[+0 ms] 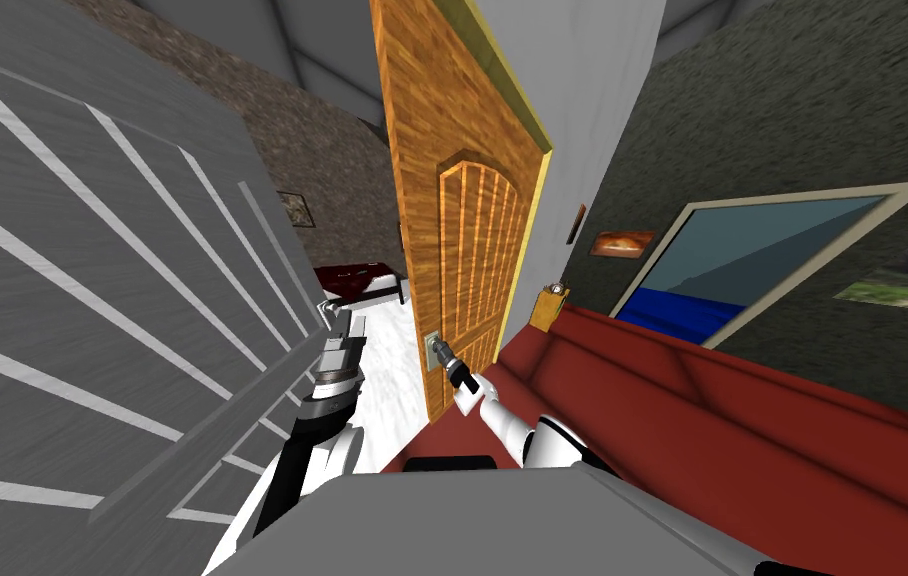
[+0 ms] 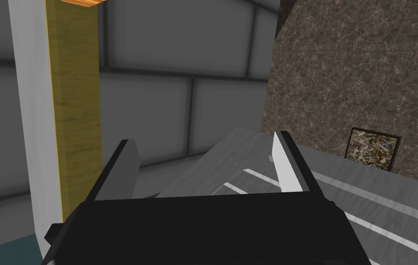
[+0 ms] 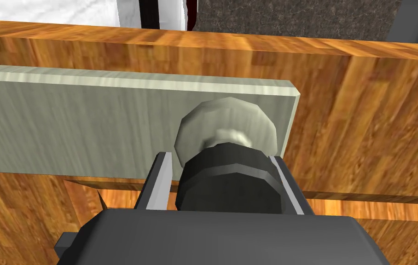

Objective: Push the door open

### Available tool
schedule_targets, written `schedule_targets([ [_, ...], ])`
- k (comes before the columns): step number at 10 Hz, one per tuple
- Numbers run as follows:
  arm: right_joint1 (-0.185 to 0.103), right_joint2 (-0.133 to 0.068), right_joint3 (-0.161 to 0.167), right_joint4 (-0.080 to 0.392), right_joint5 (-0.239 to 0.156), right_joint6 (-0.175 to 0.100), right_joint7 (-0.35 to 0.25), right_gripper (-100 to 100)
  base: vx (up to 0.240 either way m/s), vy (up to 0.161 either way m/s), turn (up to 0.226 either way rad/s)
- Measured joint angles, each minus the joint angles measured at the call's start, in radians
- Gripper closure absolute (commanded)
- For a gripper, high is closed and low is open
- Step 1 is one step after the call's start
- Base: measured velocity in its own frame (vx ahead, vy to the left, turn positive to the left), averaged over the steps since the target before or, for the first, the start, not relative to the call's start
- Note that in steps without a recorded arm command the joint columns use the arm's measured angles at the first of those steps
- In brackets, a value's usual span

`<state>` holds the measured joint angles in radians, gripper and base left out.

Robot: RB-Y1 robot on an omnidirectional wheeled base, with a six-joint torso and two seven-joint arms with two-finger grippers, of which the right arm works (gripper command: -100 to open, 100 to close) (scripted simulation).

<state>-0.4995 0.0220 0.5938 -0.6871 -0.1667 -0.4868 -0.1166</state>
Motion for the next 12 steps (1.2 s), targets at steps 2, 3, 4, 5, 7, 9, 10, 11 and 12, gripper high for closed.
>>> schedule_targets([
  [2,-0.004,0.0,-0.001,-0.003,0.0,0.001,0.0,100,-0.003,-0.005,0.006],
  [3,-0.004,0.0,-0.001,-0.003,0.0,0.002,0.001,100,0.0,0.0,0.0],
  [4,-0.004,0.0,-0.001,-0.003,0.0,0.002,0.001,100,0.0,0.0,0.0],
  [5,-0.004,0.0,-0.001,-0.003,0.0,0.001,0.0,100,0.079,0.132,-0.02],
  [7,0.016,-0.014,-0.01,-0.025,0.0,0.022,0.01,100,0.09,0.176,-0.061],
  [9,0.006,-0.018,-0.026,-0.001,-0.003,0.013,0.014,100,0.104,0.151,-0.036],
  [10,0.001,-0.02,-0.035,0.005,-0.004,0.007,0.017,100,0.127,0.158,-0.046],
  [11,0.003,-0.019,-0.045,0.007,-0.004,0.003,0.026,100,0.142,0.177,-0.065],
  [12,-0.005,-0.019,-0.056,0.023,-0.005,-0.001,0.031,100,0.143,0.184,-0.06],
])
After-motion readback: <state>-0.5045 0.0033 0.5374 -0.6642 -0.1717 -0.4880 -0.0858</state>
